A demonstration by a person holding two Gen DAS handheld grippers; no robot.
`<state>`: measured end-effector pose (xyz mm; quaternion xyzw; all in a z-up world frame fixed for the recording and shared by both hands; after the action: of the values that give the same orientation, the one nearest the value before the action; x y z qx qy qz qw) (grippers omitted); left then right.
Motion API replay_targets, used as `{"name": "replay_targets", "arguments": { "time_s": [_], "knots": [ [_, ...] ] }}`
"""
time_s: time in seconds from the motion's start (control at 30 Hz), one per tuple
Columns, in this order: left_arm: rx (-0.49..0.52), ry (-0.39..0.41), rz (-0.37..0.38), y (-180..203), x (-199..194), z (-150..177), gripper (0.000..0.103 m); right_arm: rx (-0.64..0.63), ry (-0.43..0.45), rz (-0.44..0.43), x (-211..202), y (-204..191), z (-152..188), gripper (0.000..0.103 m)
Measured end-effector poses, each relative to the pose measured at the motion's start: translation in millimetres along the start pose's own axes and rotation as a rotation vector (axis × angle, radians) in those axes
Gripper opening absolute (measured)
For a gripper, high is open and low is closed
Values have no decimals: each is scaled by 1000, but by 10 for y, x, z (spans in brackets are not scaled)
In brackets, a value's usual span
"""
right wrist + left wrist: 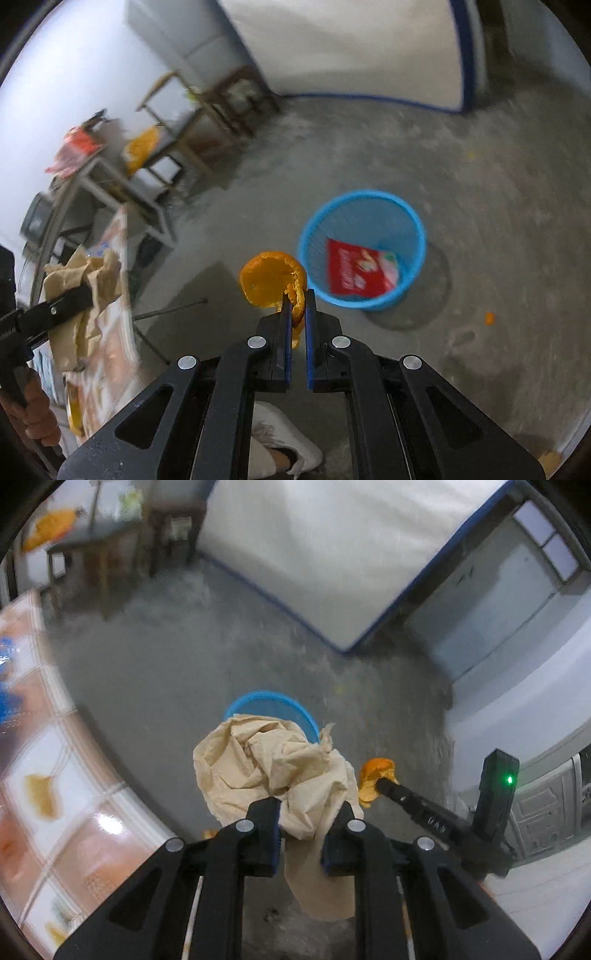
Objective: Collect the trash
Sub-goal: 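Carry the peel and towel to the blue wastebasket and open both tools over it, then bring both open tools back over the table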
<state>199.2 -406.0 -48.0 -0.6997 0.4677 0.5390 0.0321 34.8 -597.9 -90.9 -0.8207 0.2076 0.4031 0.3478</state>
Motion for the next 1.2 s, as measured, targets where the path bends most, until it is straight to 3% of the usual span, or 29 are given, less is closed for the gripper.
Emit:
{"name": "replay_targets", "arguments": {
  "time_s": [0.07,0.2,0.27,0.3,0.33,0.37,0.43,0.57,0.9,1.13,1.2],
  "knots": [
    [-24,-72,-9,52,427,-183,16,35,-38,16,190,179,-55,4],
    [-33,-129,-32,199,1046,-503,18,52,-73,50,546,305,-328,5],
    [-37,-160,-28,222,1321,-622,40,44,-87,61,659,365,-442,8],
    [-34,-171,-79,233,1484,-685,60,59,-91,82,771,421,-512,10],
    [-38,-160,-118,206,1555,-730,73,73,-103,94,880,475,-550,19],
    [-40,-146,-130,176,1603,-763,77,80,-121,96,1000,542,-579,28],
    [-37,-142,-111,194,1730,-779,85,119,-145,120,1227,719,-611,38],
    [-81,-130,-77,165,1780,-736,85,165,-169,156,1309,952,-545,38],
    [-20,-35,-24,331,1261,-856,85,152,-93,130,1015,1031,-505,38],
    [32,79,-3,477,235,-768,85,88,-37,82,873,852,-493,38],
    [59,129,-36,461,-198,-600,85,64,-11,47,712,714,-436,38]
  ]
}}
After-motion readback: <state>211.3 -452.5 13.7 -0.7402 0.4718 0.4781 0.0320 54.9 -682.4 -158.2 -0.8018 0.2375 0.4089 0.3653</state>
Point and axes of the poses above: each gripper's, at about its wrist camera, not at the fingertips, and x roughly the way its jaws point, y to its right, z to its underside, the point moved 3 cm from there along x, roughly the way its jaws point, and after that the axes turned 2 degrees about z, right-handed, at the moved point
